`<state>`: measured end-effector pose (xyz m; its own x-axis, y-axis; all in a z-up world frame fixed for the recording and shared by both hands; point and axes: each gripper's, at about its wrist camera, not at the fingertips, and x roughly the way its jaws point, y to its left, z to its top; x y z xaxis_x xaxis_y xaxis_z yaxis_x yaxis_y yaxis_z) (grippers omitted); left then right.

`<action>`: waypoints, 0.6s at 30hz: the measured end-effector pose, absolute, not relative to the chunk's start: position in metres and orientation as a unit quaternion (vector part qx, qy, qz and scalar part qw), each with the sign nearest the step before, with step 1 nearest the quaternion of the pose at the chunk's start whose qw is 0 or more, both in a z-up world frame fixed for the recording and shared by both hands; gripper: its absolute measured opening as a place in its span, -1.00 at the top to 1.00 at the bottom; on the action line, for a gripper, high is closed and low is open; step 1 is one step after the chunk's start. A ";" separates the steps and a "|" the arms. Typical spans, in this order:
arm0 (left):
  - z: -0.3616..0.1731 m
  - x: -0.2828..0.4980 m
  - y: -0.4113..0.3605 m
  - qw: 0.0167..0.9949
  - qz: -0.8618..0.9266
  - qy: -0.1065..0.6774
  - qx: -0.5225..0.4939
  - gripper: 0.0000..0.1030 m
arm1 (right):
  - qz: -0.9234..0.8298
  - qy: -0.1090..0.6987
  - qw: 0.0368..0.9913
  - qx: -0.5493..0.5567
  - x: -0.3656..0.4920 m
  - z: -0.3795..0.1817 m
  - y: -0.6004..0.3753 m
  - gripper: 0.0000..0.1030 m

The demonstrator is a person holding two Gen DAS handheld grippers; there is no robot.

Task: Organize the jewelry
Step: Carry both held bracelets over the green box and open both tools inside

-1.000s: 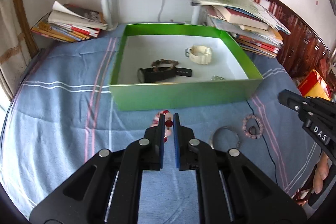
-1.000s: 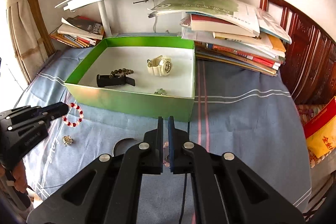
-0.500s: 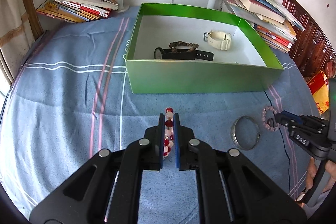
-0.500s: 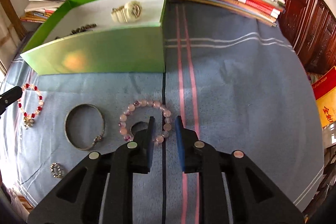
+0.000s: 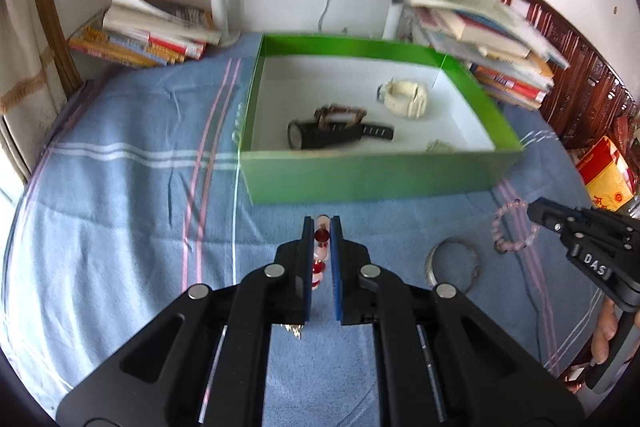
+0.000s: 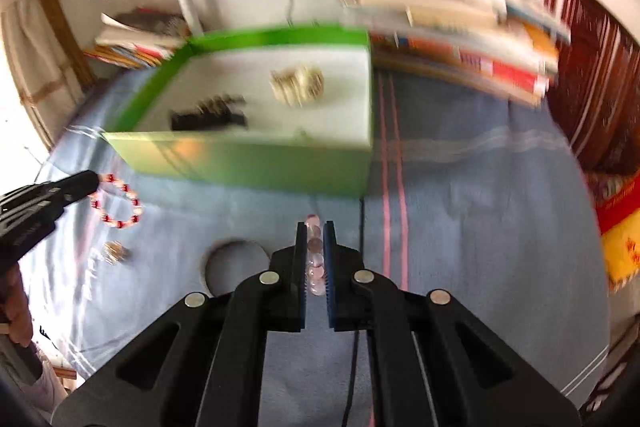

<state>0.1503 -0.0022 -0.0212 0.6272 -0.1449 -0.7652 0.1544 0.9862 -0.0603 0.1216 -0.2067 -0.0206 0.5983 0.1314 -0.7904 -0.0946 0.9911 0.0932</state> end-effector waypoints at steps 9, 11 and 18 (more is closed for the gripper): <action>0.039 0.178 -0.003 0.923 -0.109 0.370 0.005 0.84 | 0.093 0.349 0.932 0.023 0.143 0.049 -0.199 0.84; 0.045 0.192 -0.004 0.923 -0.113 0.368 0.002 0.84 | 0.088 0.344 0.935 0.025 0.158 0.051 -0.199 0.84; 0.014 0.256 -0.014 0.905 -0.105 0.412 -0.008 0.84 | 0.060 0.397 0.916 0.030 0.210 0.015 -0.195 0.84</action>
<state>0.2559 -0.0137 0.0138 0.6377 -0.1964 -0.7448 0.1830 0.9779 -0.1011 0.2104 -0.1947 0.0148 0.6783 0.1332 -0.7227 -0.0853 0.9911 0.1026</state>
